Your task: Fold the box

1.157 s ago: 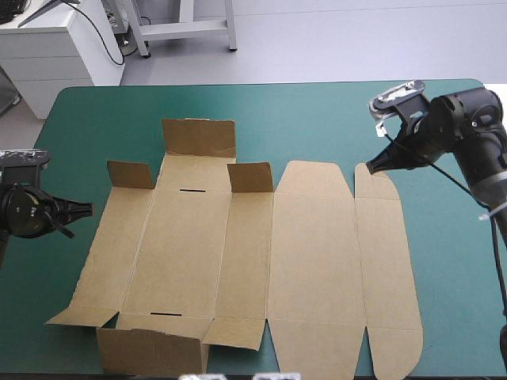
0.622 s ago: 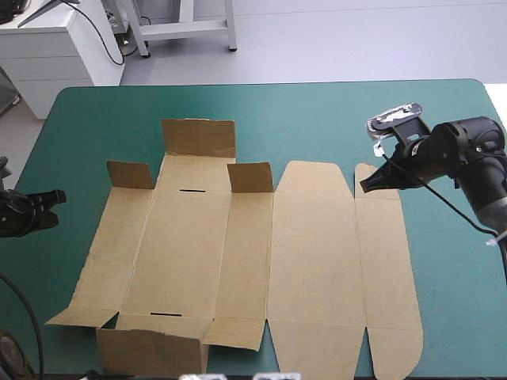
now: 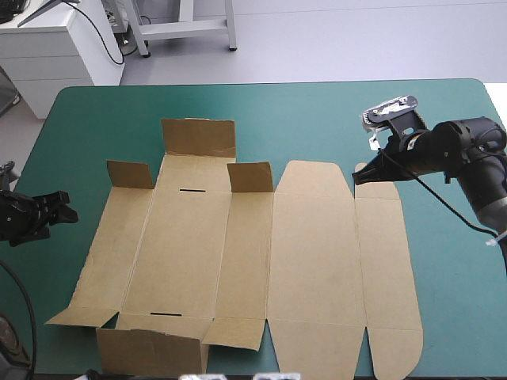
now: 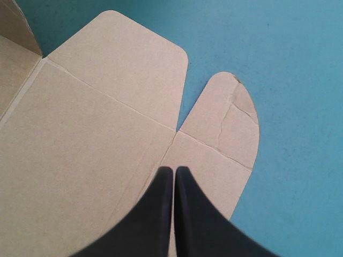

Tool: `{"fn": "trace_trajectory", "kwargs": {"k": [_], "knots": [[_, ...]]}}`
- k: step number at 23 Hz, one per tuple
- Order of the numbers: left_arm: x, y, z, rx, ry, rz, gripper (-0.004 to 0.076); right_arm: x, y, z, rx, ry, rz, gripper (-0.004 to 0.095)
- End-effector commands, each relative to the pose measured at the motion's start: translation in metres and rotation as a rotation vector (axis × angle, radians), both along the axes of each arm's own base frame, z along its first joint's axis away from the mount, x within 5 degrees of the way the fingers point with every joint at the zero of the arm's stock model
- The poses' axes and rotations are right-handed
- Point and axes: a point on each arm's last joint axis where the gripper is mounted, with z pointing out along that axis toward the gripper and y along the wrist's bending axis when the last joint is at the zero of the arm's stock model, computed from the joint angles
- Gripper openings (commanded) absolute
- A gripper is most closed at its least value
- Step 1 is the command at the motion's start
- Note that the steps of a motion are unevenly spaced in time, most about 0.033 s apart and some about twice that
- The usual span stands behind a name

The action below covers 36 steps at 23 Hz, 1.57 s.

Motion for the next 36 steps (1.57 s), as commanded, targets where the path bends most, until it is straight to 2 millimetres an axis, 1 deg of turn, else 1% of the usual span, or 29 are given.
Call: {"fn": "trace_trajectory", "kwargs": {"k": [1,6,10,13,15,17,21,24,27,30,34,36], "knots": [[-0.006,-0.005,0.002,-0.033,0.005,0.001,0.0566,-0.005,-0.002,0.021,0.016,-0.114,0.009,-0.0004],[-0.012,-0.01,-0.037,-0.105,0.109,-0.022,0.0565,-0.006,-0.002,0.021,0.012,-0.112,0.017,-0.0004],[-0.013,-0.018,-0.05,-0.153,0.061,-0.11,0.0565,-0.006,-0.002,0.02,0.007,-0.108,0.026,-0.0004],[-0.013,-0.016,-0.056,-0.126,0.062,-0.105,0.0565,-0.007,-0.002,0.02,0.005,-0.101,0.026,-0.0004],[-0.013,-0.013,-0.061,-0.117,0.095,-0.116,0.0565,-0.008,-0.002,0.019,-0.005,-0.085,0.038,-0.0004],[-0.009,-0.011,-0.069,-0.13,0.111,-0.13,0.0565,-0.009,-0.002,0.018,-0.013,-0.071,0.043,-0.0005],[-0.002,-0.007,-0.099,-0.209,0.19,-0.211,0.0565,-0.01,-0.002,0.017,-0.015,-0.058,0.044,-0.0006],[0.002,-0.006,-0.113,-0.252,0.209,-0.232,0.0565,-0.011,-0.003,0.016,-0.017,-0.048,0.045,-0.0006],[0.009,-0.009,-0.128,-0.38,0.217,-0.233,0.0565,-0.011,-0.003,0.016,-0.017,-0.046,0.046,-0.0006],[0.012,-0.011,-0.135,-0.442,0.2,-0.25,0.0565,-0.011,-0.002,0.016,-0.01,-0.044,0.039,-0.0006],[0.013,-0.013,-0.143,-0.465,0.183,-0.285,0.0565,-0.01,-0.002,0.017,0.001,-0.048,0.033,-0.0006],[0.013,-0.013,-0.143,-0.47,0.18,-0.281,0.0565,-0.01,-0.002,0.017,0.006,-0.054,0.03,-0.0006]]}}
